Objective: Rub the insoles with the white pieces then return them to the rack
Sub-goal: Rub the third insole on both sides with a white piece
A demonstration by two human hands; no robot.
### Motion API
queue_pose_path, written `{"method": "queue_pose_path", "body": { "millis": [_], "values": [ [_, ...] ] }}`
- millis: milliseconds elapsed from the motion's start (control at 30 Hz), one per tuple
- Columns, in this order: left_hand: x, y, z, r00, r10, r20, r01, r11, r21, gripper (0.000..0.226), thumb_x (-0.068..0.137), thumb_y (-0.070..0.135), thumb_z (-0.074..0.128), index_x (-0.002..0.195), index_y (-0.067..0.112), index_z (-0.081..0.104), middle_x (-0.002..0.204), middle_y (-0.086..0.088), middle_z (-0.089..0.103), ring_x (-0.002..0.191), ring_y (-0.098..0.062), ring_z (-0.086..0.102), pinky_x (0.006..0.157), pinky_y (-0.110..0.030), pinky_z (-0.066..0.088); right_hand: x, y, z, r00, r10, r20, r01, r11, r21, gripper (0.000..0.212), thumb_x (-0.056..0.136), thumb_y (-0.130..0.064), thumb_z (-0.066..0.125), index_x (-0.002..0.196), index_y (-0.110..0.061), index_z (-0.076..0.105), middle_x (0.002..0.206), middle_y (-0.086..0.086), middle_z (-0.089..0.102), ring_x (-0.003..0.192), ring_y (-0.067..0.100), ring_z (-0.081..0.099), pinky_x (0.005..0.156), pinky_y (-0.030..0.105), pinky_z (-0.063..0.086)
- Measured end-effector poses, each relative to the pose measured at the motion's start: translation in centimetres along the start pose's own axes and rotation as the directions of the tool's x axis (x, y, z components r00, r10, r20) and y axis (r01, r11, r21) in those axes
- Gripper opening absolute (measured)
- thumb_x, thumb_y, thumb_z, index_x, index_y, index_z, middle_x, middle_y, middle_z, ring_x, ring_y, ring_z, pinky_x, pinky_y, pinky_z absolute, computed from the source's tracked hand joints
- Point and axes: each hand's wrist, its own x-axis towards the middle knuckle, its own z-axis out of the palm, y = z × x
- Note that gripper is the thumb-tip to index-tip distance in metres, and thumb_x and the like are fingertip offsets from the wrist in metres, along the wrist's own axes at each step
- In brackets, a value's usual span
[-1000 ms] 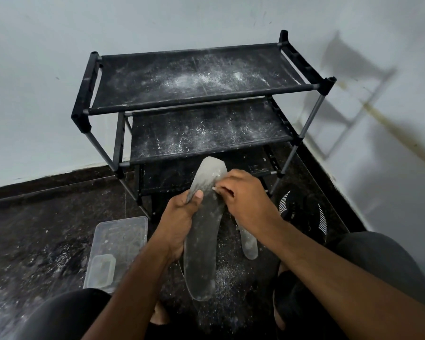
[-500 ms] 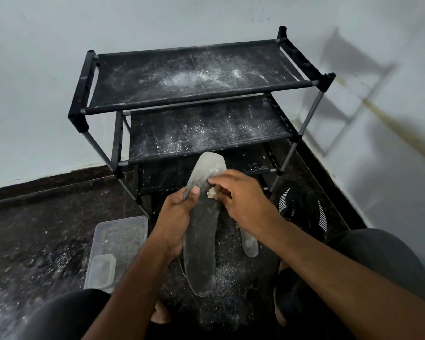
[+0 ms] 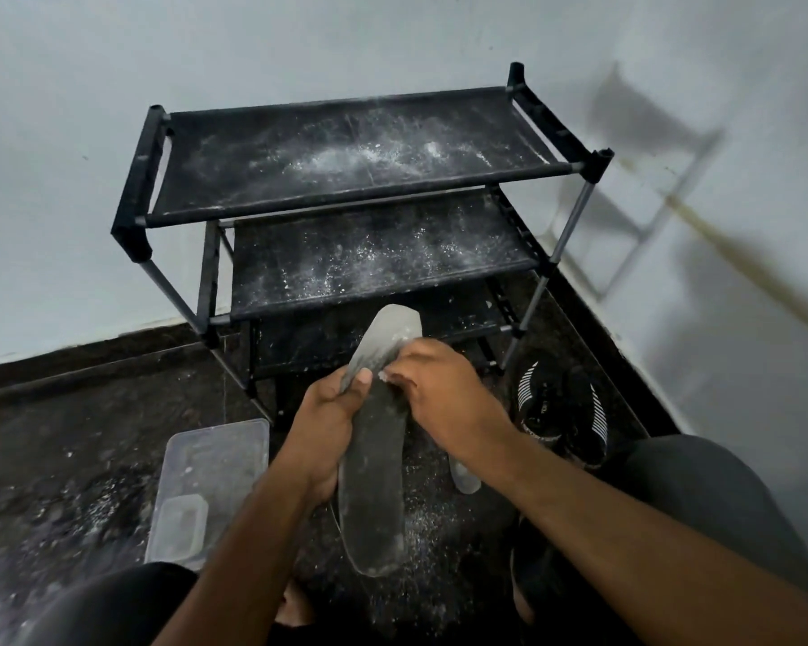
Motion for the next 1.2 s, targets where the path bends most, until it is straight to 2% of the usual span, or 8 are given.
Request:
{"method": "queue_pose_path", "body": {
  "millis": [167,233,333,600,733,900,1100,1200],
  "values": [
    [-0.1,0.0,0.1,1.0,-0.014,0.017,0.014,0.999,0.043,0.027,0.105,0.021,0.053,0.107,0.01,0.077,0.098,-0.018,0.077,0.082,-0.026,0.075,0.078,-0.04,0.061,1.1,1.8,-1.4,0.973,0.145,-0.177,-0.143,0.989,0.024,0.011,0.087,0.0,0.065,0.082,-0.007,0.073,0.084,0.005,0.064,0.076,0.016,0.059,0.071,0.032,0.05],
    [-0.1,0.1,0.1,0.999,-0.01,0.039,0.007,0.998,0.063,0.027,0.105,0.02,0.052,0.113,0.007,0.074,0.1,-0.019,0.077,0.085,-0.027,0.075,0.079,-0.04,0.062,0.7,1.1,-1.0,0.983,0.085,-0.165,-0.093,0.995,-0.043,0.01,0.086,-0.001,0.066,0.083,-0.007,0.074,0.083,0.005,0.065,0.081,0.017,0.057,0.073,0.033,0.05],
    [-0.1,0.2,0.1,0.999,-0.005,0.051,0.002,0.998,0.06,0.026,0.106,0.015,0.049,0.122,0.007,0.069,0.102,-0.016,0.077,0.087,-0.025,0.075,0.079,-0.037,0.062,0.5,0.9,-0.5,0.989,0.045,-0.142,-0.044,0.999,0.004,0.008,0.088,-0.008,0.069,0.092,-0.01,0.075,0.086,0.0,0.066,0.087,0.013,0.055,0.076,0.025,0.048],
    [0.0,0.3,0.0,0.993,-0.005,0.117,0.005,1.0,-0.003,0.034,0.105,0.004,0.049,0.134,0.014,0.064,0.119,-0.017,0.073,0.099,-0.025,0.072,0.086,-0.04,0.058,0.9,1.7,0.1,0.989,0.114,-0.099,-0.103,0.989,0.109,0.018,0.086,-0.021,0.074,0.103,-0.02,0.077,0.095,-0.004,0.06,0.092,0.015,0.057,0.08,0.027,0.051],
    [0.0,0.3,-0.1,0.995,-0.015,0.098,0.022,0.997,-0.073,0.03,0.106,0.007,0.047,0.128,0.009,0.067,0.111,-0.02,0.073,0.092,-0.025,0.072,0.085,-0.04,0.059,0.5,0.9,0.1,0.999,0.049,-0.022,-0.048,0.998,0.044,0.026,0.089,-0.013,0.069,0.114,-0.012,0.072,0.104,-0.002,0.062,0.1,0.012,0.055,0.088,0.007,0.037],
    [0.1,0.1,0.0,0.995,-0.038,0.091,0.042,0.998,-0.046,0.029,0.105,0.008,0.05,0.107,0.012,0.078,0.101,-0.018,0.076,0.085,-0.024,0.074,0.079,-0.036,0.062,1.0,1.1,-0.4,0.991,0.115,-0.064,-0.111,0.992,0.065,0.018,0.087,-0.014,0.072,0.104,-0.011,0.076,0.099,0.002,0.065,0.095,0.016,0.06,0.087,0.028,0.051],
    [0.2,-0.5,-0.2,0.988,-0.049,0.143,0.045,0.998,0.035,0.032,0.107,0.007,0.047,0.103,0.015,0.078,0.101,-0.017,0.074,0.091,-0.026,0.071,0.084,-0.041,0.056,0.0,-0.4,0.4,0.999,-0.001,-0.052,-0.002,0.998,-0.056,0.008,0.087,-0.011,0.068,0.089,-0.007,0.075,0.084,0.006,0.064,0.082,0.02,0.055,0.074,0.03,0.048],
    [0.1,-0.4,-0.2,0.987,-0.052,0.154,0.048,0.998,0.029,0.034,0.107,0.007,0.047,0.099,0.018,0.079,0.099,-0.016,0.074,0.089,-0.025,0.071,0.084,-0.041,0.056,0.1,-0.5,0.6,0.997,0.006,-0.081,-0.009,1.0,-0.028,0.014,0.09,-0.01,0.065,0.1,-0.004,0.073,0.093,0.008,0.063,0.09,0.021,0.055,0.08,0.028,0.047]
  ]
}}
